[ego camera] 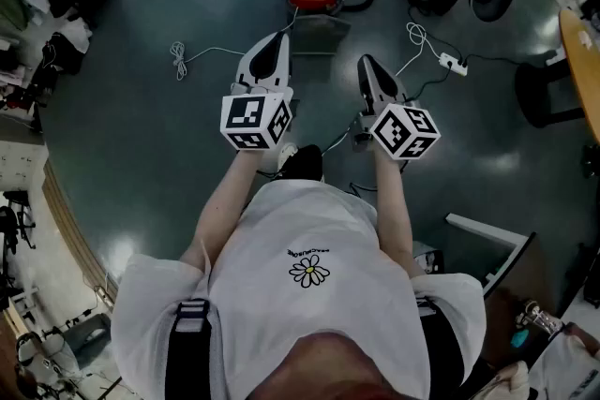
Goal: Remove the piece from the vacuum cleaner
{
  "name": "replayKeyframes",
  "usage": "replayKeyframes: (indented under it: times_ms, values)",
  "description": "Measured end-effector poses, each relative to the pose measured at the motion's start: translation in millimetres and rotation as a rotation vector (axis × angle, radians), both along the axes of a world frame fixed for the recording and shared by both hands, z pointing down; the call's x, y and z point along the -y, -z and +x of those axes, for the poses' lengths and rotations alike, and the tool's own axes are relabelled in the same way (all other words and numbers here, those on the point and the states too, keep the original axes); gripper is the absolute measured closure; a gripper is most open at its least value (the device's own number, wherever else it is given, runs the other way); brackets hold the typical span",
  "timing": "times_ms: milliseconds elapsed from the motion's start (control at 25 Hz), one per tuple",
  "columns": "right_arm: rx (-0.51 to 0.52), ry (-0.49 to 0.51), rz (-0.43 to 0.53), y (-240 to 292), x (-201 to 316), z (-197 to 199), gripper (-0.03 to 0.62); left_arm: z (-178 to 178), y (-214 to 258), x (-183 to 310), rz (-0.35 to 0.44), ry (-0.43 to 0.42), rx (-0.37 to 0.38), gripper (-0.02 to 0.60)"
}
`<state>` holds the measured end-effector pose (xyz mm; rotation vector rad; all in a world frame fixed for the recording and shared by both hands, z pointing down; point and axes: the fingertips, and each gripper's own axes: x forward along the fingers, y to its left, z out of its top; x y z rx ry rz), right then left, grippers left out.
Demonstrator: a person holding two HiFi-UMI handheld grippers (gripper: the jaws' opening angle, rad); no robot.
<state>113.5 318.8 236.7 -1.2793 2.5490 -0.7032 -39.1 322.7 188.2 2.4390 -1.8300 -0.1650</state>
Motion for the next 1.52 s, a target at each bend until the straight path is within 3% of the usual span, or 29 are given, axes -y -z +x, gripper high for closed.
replayKeyframes:
  times_ms: [240,480,560,600,760,920,1160,1400,1520]
  values:
    - [-0.022,0.059,0.015,-8,6,-3,0.579,-4,-14,16,-0.027,0.006,0.001,0.575]
    - [-0.017,0.041,0.028,-11,34,0,0.571,2,-30,49,-0.051,-0.027,-0.004,0.575]
    - [-0.041,0.042,0.083,-8,46,-1,0.392,3,-34,66,-0.061,-0.032,-0.012,0.575]
    - [-0.058,0.043,0.122,-5,54,-2,0.342,4,-35,75,-0.062,-0.033,-0.015,0.575]
    - [-0.006,0.037,0.198,5,94,-4,0.341,1,-42,120,-0.061,-0.038,-0.029,0.575]
    - [0.055,0.081,0.08,-6,152,-13,0.341,-12,-51,178,-0.075,-0.026,-0.051,0.575]
    - [-0.022,0.082,0.0,-9,258,-32,0.342,-40,-46,289,-0.094,-0.022,-0.077,0.575]
    - [-0.128,0.119,0.097,-3,338,-74,0.341,-71,-65,387,-0.123,-0.03,-0.084,0.575]
    - [-0.17,0.142,0.063,-18,366,-89,0.341,-78,-84,425,-0.166,-0.032,-0.1,0.575]
